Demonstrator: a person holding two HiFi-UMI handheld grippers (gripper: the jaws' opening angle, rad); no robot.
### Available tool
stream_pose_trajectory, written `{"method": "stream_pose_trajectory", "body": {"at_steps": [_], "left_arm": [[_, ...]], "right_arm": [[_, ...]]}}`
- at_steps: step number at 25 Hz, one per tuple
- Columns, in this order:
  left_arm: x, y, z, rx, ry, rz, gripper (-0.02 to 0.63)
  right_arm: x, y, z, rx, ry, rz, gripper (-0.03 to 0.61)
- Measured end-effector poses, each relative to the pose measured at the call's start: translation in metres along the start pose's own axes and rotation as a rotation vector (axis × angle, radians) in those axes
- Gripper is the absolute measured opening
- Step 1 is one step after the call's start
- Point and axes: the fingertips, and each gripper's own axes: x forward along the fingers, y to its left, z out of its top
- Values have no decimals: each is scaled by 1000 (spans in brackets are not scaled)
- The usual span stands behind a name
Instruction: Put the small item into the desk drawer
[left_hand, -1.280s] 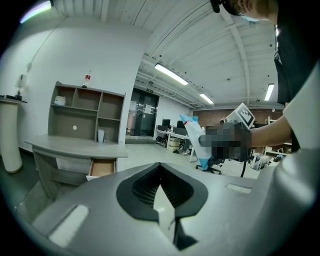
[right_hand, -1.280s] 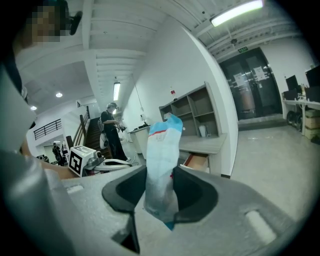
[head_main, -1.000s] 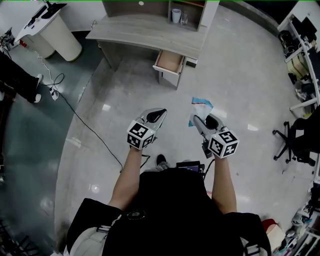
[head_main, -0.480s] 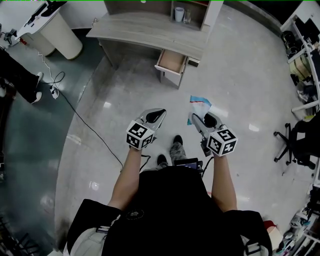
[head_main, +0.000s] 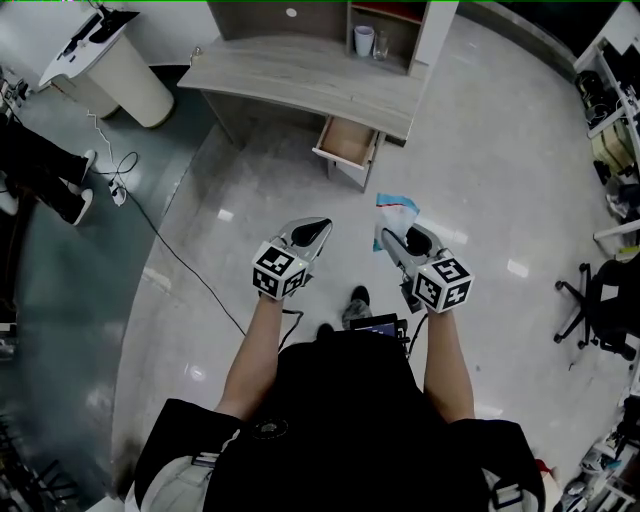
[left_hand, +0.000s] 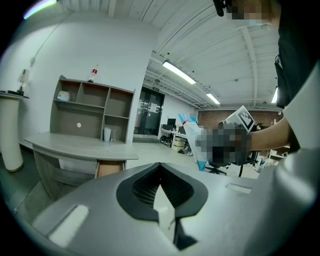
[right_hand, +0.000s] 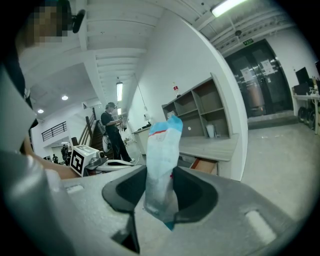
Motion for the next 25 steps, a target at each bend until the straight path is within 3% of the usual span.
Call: {"method": "stream_pose_trajectory", "body": {"at_steps": [15, 25], "left_arm": [[77, 50, 31, 6, 35, 76, 2], [101, 62, 42, 7, 46, 130, 2]], "right_arm": [[51, -85, 41, 22, 8, 105, 163], [70, -117, 55, 18, 7, 158, 163]]}}
